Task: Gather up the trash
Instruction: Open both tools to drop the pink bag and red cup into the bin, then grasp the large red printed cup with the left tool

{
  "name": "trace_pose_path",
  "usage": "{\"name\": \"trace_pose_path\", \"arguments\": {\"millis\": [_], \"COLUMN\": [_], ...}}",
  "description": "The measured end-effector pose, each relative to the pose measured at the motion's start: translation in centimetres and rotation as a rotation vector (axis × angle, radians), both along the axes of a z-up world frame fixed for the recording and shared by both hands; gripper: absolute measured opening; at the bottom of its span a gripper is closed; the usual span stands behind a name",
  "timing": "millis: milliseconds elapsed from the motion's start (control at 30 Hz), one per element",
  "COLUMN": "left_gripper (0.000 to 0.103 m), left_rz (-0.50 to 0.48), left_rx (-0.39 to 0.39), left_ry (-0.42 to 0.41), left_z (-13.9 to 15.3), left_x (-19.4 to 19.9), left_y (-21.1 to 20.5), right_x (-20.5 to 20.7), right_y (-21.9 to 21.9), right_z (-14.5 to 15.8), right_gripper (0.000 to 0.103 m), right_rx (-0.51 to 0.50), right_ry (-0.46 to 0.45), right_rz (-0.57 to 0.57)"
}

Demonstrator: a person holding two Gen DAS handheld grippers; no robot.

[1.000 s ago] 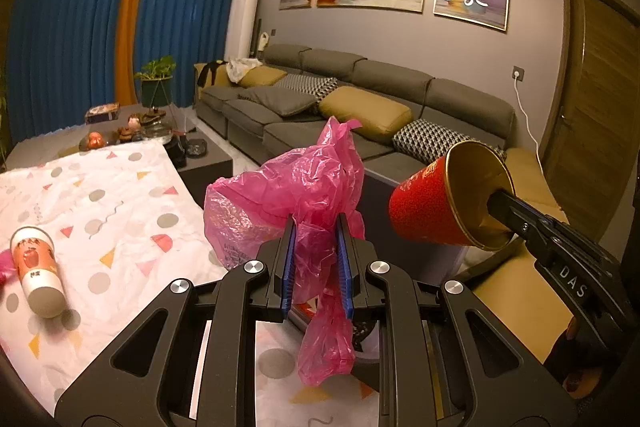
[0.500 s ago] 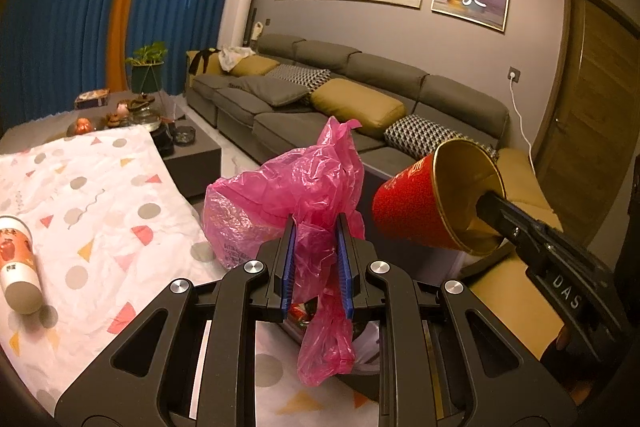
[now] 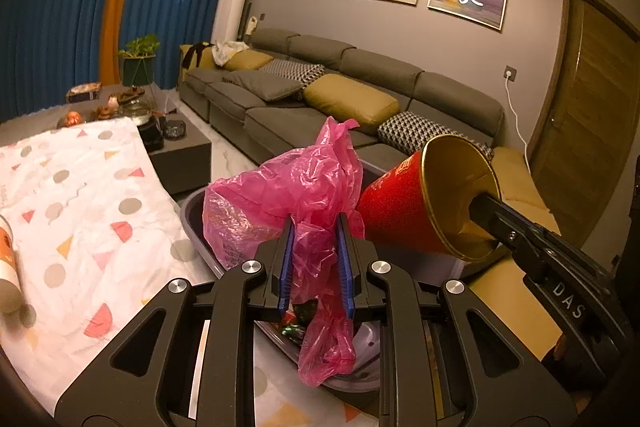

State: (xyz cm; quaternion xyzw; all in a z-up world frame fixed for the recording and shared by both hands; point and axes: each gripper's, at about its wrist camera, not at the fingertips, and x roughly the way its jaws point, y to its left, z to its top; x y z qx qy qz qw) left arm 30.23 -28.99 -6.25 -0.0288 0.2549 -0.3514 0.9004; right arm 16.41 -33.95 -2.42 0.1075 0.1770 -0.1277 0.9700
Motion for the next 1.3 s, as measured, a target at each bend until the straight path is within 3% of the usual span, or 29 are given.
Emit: {"name": "trace_pose_path", "arguments": {"millis": [133, 200, 333, 400, 467, 567, 800, 1000, 1300], "left_gripper": [0.032, 0.061, 0.076, 0.084, 0.088, 0.096, 0.097, 0.097, 0.097], "left_rz": [-0.011, 0.0, 0.047, 0.092, 0.135, 0.202, 0.34, 0.43, 0.59], "left_rx": [-0.01, -0.025, -0.05, -0.07, -0.085, -0.088, -0.073, -0.049, -0.023], "left_ry": [0.002, -0.003, 0.005, 0.015, 0.019, -0.002, -0.034, -0.041, -0.072], "left_z": [-0.2, -0.2, -0.3, -0.4, -0.2, 0.3, 1.6, 2.3, 3.1], "left_x": [0.2, 0.2, 0.3, 0.4, 0.4, -0.2, -2.9, -5.5, -9.5], "left_y": [0.2, 0.6, 2.0, 3.3, 4.6, 6.7, 11.8, 16.7, 24.6], "right_x": [0.3, 0.4, 0.5, 0.4, 0.2, -0.3, -2.0, -2.4, -2.9], "right_y": [0.0, -0.1, -0.1, 0.0, 0.1, 0.3, 2.7, 5.7, 11.4], "right_z": [0.0, -0.1, -0.1, -0.1, 0.2, 0.9, 2.3, 2.5, 3.2], "right_gripper": [0.004, 0.004, 0.006, 0.025, 0.037, 0.045, 0.074, 0.083, 0.087], "right_rx": [0.0, 0.0, 0.003, -0.001, -0.009, -0.016, -0.068, -0.089, -0.14], "right_ry": [0.007, 0.008, 0.005, -0.002, -0.016, -0.04, -0.063, -0.046, -0.053], "right_rz": [0.0, 0.002, 0.009, 0.008, 0.001, -0.008, -0.015, 0.029, 0.121]}}
